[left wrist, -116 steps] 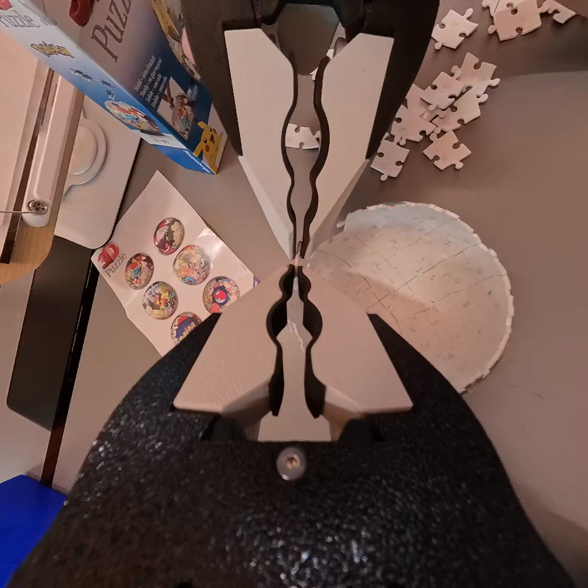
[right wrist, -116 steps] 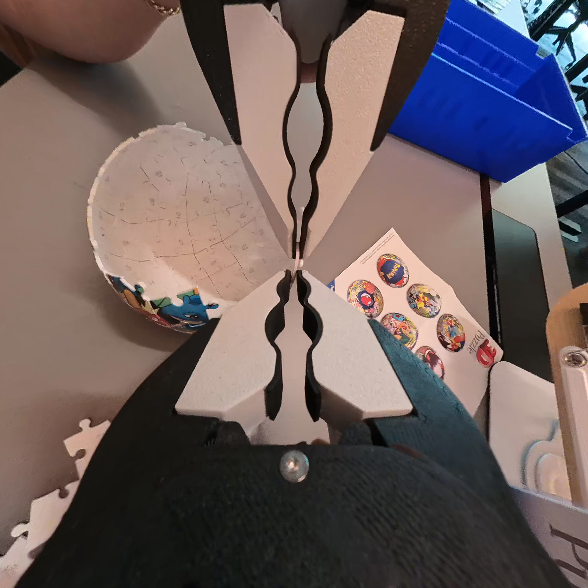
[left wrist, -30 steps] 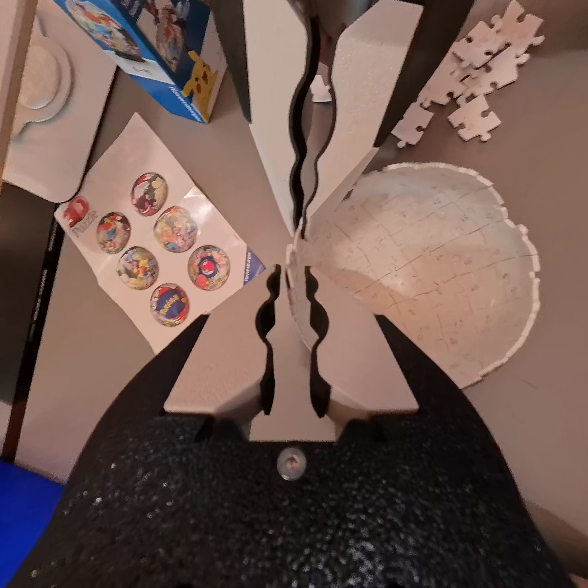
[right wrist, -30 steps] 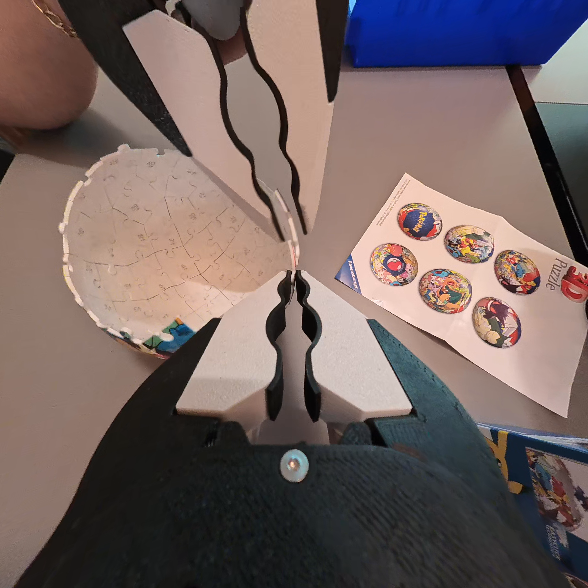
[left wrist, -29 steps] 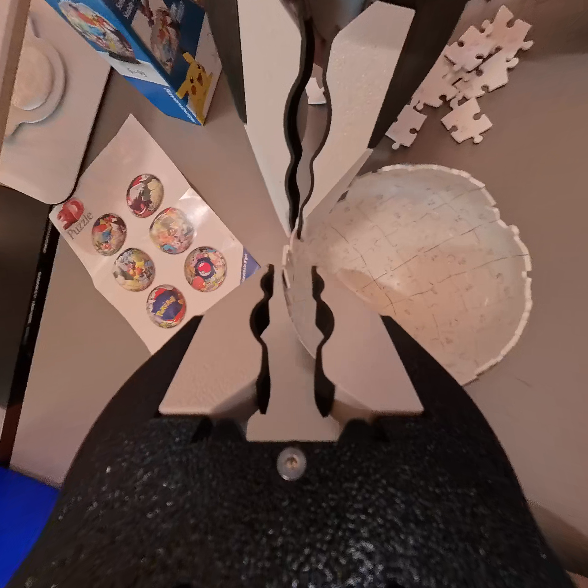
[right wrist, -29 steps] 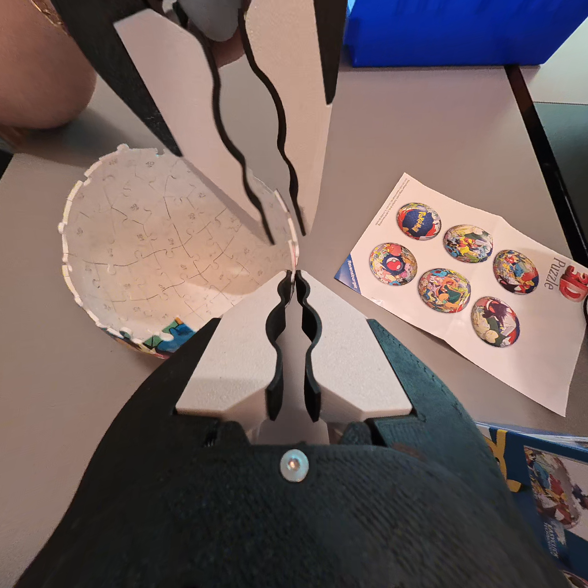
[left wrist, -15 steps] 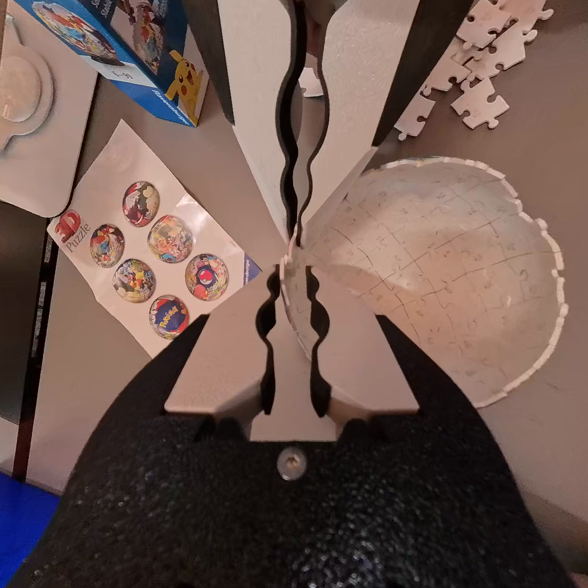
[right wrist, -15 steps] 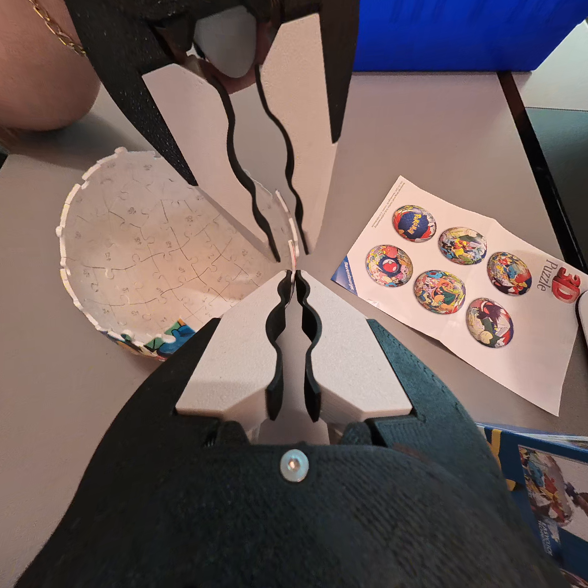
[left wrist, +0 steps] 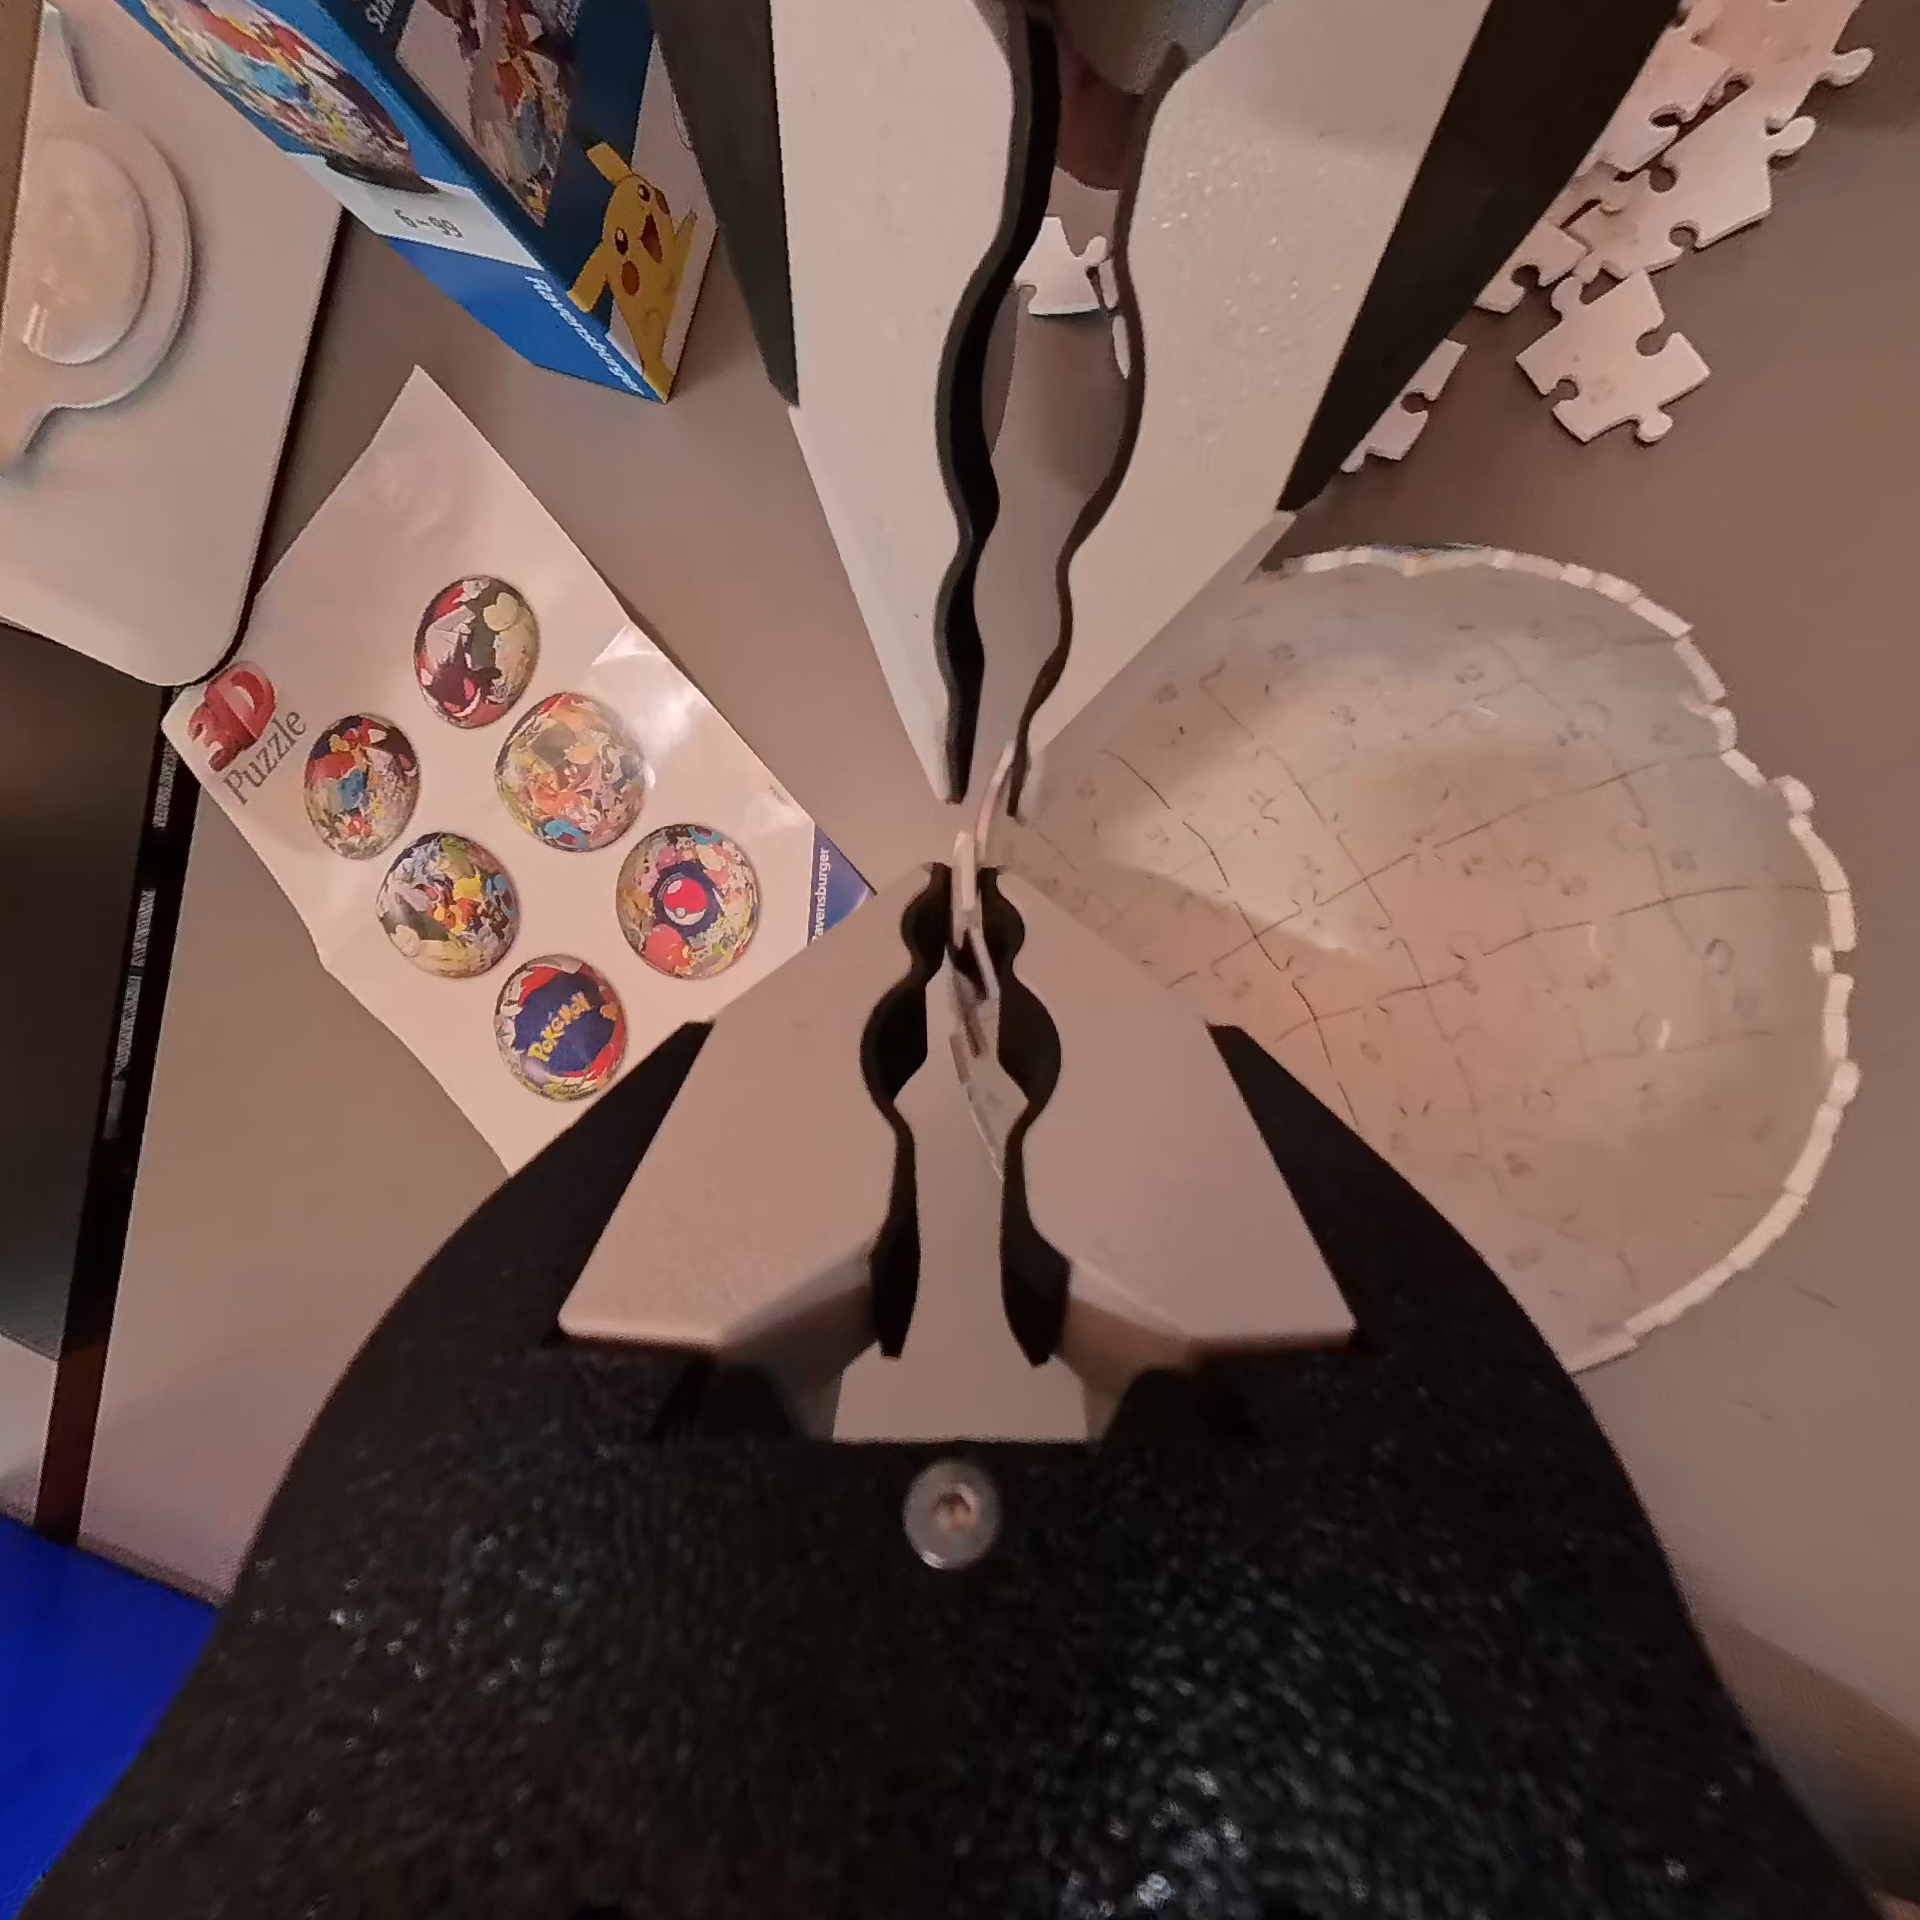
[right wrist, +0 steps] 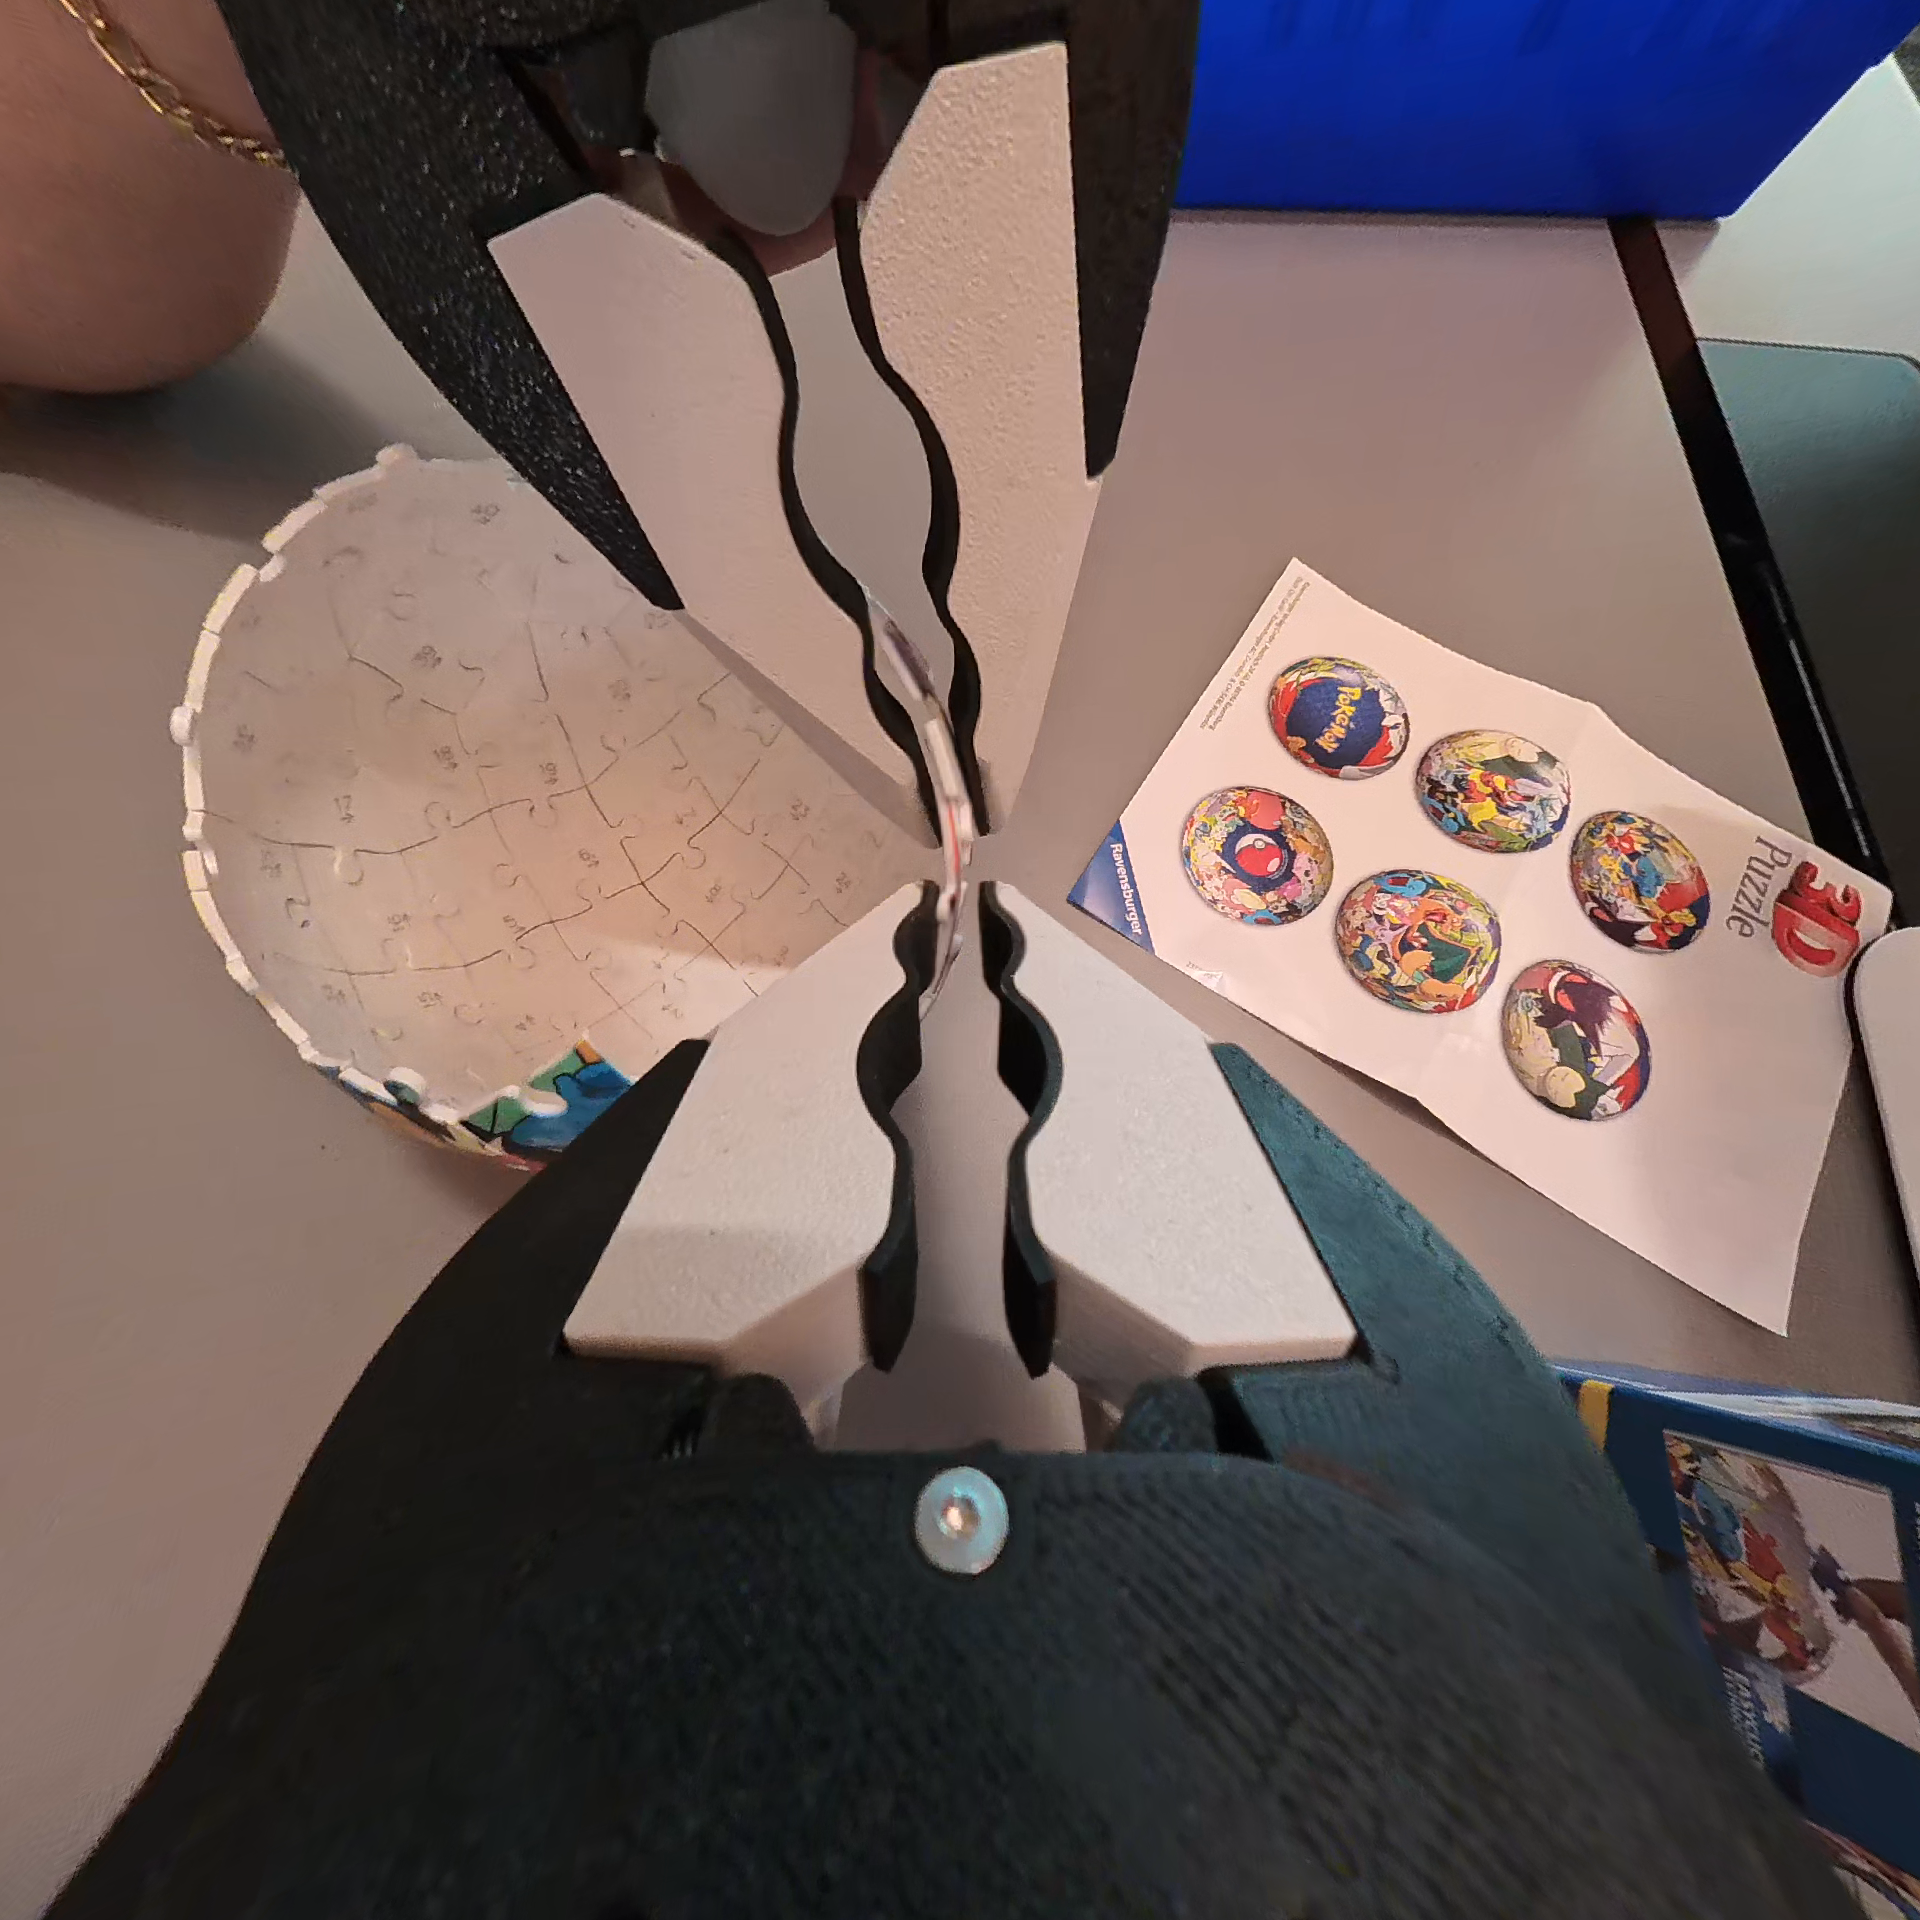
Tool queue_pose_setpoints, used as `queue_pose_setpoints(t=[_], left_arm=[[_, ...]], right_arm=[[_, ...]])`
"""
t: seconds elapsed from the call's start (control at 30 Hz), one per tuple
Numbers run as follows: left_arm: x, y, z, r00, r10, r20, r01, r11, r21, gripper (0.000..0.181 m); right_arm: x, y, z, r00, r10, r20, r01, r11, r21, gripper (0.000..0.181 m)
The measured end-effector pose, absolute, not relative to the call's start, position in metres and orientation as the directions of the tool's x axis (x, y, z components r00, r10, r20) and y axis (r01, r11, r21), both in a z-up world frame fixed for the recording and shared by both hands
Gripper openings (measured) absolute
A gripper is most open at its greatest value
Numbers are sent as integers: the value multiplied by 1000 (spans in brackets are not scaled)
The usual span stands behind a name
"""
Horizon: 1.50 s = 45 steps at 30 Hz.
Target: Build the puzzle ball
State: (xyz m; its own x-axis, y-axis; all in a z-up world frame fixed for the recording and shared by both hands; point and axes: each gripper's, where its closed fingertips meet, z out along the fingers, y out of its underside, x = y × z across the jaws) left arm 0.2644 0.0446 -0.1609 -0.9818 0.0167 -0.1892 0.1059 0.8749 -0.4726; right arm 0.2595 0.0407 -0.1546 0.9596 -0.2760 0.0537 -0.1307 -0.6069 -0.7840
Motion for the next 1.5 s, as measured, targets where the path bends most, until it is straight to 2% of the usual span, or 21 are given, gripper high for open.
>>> queue_pose_setpoints(t=[0.2, 0.4, 0.6, 1.03, 1.5], left_arm=[[264, 44, -161, -982, 21, -188, 109, 875, -472, 3], [264, 44, -161, -982, 23, -187, 111, 874, -473, 3], [265, 43, -161, -983, 18, -180, 104, 872, -479, 3], [265, 44, -159, -984, 13, -180, 101, 866, -490, 4], [269, 45, -158, -983, -8, -184, 86, 864, -495, 4]], right_arm=[[264, 36, -148, 951, -284, 117, -90, -622, -778, 21], [266, 39, -151, 955, -231, 186, -19, -675, -737, 24], [261, 47, -151, 966, -189, 175, 2, -675, -738, 4], [262, 47, -149, 964, -240, 116, -72, -656, -752, 3], [265, 44, -146, 960, -243, 137, -54, -643, -764, 3]])
